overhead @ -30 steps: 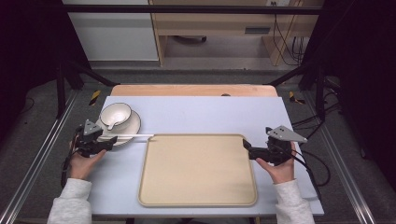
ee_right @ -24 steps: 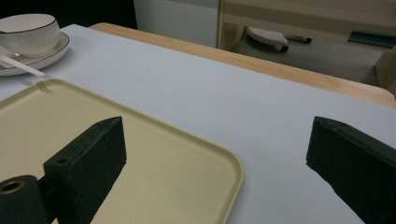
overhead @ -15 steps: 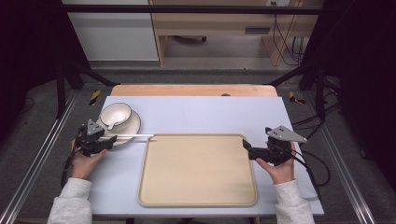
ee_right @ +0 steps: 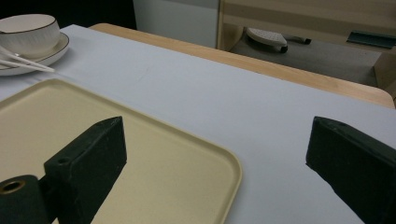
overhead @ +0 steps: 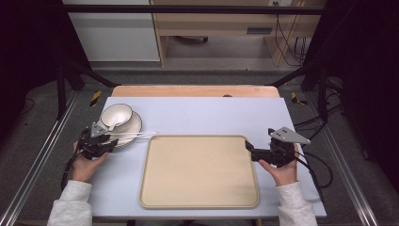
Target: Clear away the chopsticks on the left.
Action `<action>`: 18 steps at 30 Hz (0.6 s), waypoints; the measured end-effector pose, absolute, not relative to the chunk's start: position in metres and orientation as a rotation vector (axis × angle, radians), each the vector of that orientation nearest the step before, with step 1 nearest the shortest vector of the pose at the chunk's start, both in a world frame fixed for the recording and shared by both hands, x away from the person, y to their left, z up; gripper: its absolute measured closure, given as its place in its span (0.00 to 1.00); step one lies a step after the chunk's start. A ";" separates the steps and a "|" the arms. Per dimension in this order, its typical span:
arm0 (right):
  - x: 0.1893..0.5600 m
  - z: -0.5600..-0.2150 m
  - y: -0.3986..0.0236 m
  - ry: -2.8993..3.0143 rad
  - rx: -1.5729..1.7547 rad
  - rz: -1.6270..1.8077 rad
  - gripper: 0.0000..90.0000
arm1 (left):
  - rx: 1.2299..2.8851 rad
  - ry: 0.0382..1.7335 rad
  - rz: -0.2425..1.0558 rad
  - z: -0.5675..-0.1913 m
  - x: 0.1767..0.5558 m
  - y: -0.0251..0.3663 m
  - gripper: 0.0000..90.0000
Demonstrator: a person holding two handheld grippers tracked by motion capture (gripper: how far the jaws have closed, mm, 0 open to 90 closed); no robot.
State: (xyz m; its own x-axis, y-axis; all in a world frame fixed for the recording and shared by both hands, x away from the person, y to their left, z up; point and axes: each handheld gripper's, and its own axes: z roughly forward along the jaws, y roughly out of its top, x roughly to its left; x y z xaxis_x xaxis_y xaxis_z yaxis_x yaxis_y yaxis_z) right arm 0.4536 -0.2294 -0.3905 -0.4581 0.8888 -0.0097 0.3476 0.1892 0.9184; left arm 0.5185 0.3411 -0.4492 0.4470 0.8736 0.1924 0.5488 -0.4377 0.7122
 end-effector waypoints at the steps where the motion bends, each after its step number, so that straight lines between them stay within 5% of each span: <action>1: 0.454 -0.390 -0.229 1.907 1.154 1.247 0.06 | 2.135 1.186 0.750 -0.449 0.519 0.341 0.69; 18: 0.454 -0.391 -0.230 1.915 1.156 1.242 0.06 | 2.148 1.169 0.693 -0.446 0.516 0.337 0.87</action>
